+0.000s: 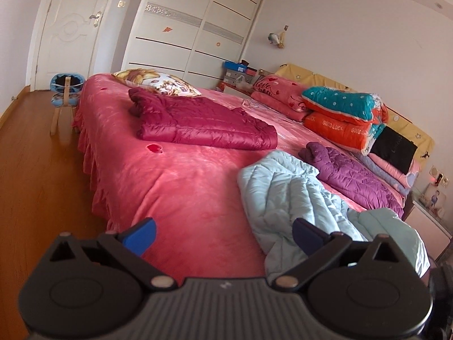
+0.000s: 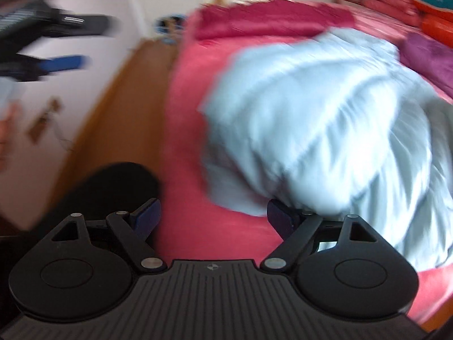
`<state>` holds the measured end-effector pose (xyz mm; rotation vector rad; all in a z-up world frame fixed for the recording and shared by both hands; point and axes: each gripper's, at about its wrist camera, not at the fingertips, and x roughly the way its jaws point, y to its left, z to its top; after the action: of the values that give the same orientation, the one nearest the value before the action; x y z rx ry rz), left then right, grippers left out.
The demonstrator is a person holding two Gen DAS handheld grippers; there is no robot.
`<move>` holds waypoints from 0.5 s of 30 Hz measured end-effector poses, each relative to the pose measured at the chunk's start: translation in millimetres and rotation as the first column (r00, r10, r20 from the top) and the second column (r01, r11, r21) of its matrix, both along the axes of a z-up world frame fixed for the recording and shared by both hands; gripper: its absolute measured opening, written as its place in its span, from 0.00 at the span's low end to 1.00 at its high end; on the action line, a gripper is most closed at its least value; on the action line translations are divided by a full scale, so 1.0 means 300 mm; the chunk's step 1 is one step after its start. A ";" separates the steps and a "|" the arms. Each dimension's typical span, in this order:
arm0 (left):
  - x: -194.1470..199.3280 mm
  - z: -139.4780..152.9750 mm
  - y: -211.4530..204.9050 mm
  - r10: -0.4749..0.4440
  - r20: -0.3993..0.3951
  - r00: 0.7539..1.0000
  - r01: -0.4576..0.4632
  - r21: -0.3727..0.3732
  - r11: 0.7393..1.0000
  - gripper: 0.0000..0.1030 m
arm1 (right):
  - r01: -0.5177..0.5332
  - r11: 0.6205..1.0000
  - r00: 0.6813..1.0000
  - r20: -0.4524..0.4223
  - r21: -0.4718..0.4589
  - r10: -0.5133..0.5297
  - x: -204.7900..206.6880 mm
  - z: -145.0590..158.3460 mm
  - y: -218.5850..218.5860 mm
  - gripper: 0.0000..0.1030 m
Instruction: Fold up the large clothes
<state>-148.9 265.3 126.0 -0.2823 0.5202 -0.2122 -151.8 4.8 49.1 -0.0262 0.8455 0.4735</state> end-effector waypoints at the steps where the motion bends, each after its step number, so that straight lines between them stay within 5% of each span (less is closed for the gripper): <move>1: 0.001 -0.008 0.004 -0.001 -0.005 1.000 0.001 -0.002 1.000 0.99 | 0.026 1.000 1.000 0.008 -0.011 -0.026 0.014 -0.014 -0.013 0.99; 11: -0.009 -0.049 -0.005 -0.043 -0.033 0.998 0.043 -0.011 0.999 0.99 | 0.106 0.991 0.985 0.141 -0.080 -0.094 0.097 -0.077 0.088 1.00; 15: -0.016 -0.066 -0.012 -0.054 -0.053 0.997 0.053 -0.010 0.999 0.99 | 0.155 0.987 0.980 0.136 -0.046 -0.147 0.159 -0.058 0.067 0.72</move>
<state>-153.7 261.8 106.1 -0.2828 0.5805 -0.2595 -104.2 24.9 31.7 -0.0446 0.7248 0.3012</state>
